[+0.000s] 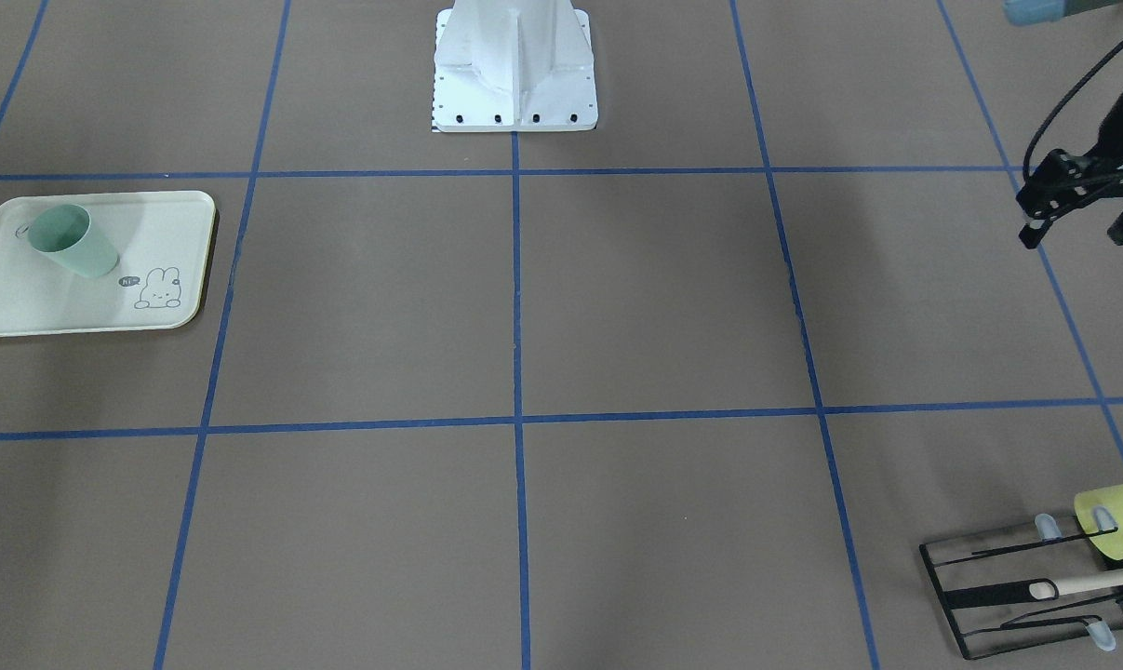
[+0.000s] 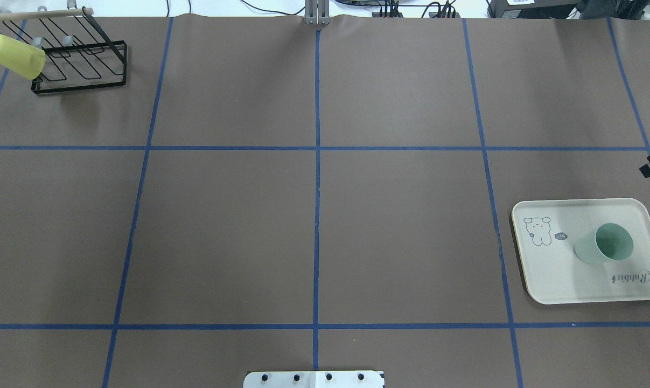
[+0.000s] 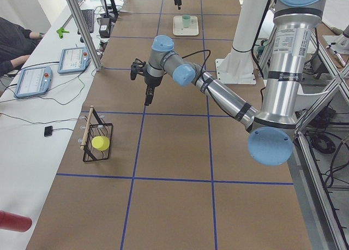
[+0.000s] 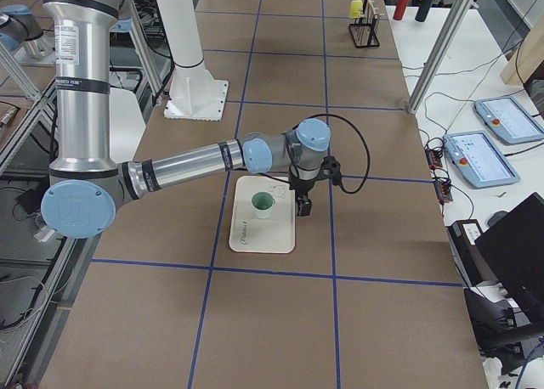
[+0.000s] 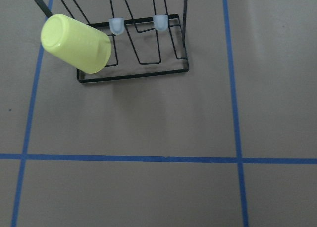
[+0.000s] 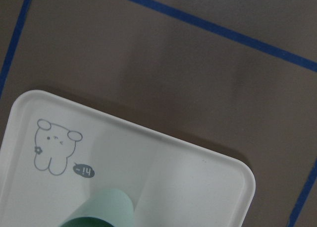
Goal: Left arm grabs green cup and hands to right arm on tray
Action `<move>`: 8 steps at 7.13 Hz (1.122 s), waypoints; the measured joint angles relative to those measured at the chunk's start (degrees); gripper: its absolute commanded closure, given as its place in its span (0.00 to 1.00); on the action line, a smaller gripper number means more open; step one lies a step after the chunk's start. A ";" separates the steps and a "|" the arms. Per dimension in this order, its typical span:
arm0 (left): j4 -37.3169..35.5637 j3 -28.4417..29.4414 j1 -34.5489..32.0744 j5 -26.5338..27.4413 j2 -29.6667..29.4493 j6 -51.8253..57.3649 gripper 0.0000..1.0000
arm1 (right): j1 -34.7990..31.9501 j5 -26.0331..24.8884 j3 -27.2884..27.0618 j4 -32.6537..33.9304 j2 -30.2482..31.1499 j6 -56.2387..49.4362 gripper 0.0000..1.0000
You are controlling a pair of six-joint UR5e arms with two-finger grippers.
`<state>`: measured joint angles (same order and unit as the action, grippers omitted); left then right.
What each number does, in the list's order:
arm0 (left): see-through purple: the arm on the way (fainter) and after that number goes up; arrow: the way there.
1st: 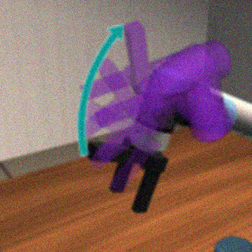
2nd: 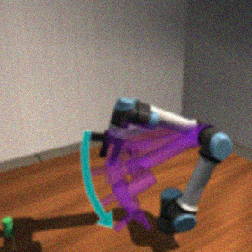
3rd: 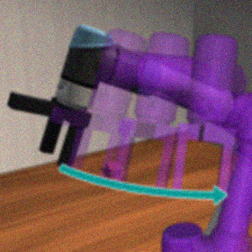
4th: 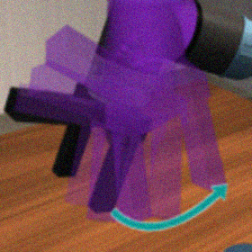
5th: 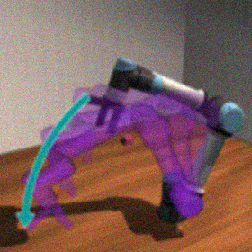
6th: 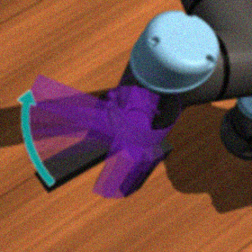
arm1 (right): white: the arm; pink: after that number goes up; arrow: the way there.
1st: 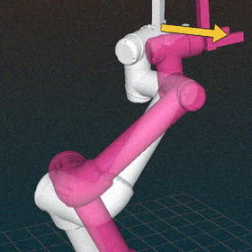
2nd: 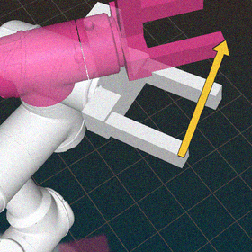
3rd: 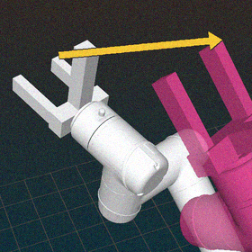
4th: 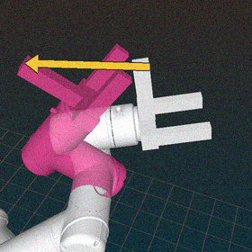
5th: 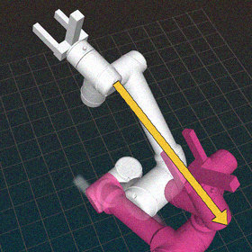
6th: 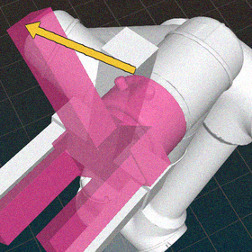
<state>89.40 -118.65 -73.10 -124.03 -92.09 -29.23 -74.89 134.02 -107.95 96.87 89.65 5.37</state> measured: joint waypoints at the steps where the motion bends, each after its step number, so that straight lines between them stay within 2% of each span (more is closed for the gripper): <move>1: -2.41 0.15 -3.90 -2.49 1.99 7.84 0.00 | -2.46 0.11 -0.03 1.98 -2.13 0.01 0.00; 3: -3.68 2.18 -10.82 -3.92 5.42 21.61 0.00 | -5.28 0.09 -0.08 0.61 -2.70 0.20 0.00; 4: -3.56 4.03 -12.76 -4.08 6.55 24.49 0.00 | -6.11 0.10 0.04 -0.19 -2.26 0.36 0.00; 6: -2.90 7.17 -14.16 -4.11 8.81 25.82 0.00 | -8.58 1.17 0.43 -0.52 -1.31 0.12 0.00; 8: -1.70 8.20 -14.50 -4.06 10.16 25.95 0.00 | -12.45 5.11 1.23 -0.38 0.86 -1.36 0.00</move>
<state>87.71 -110.45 -87.60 -128.09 -81.93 -3.28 -87.34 139.13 -106.71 96.48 90.51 4.01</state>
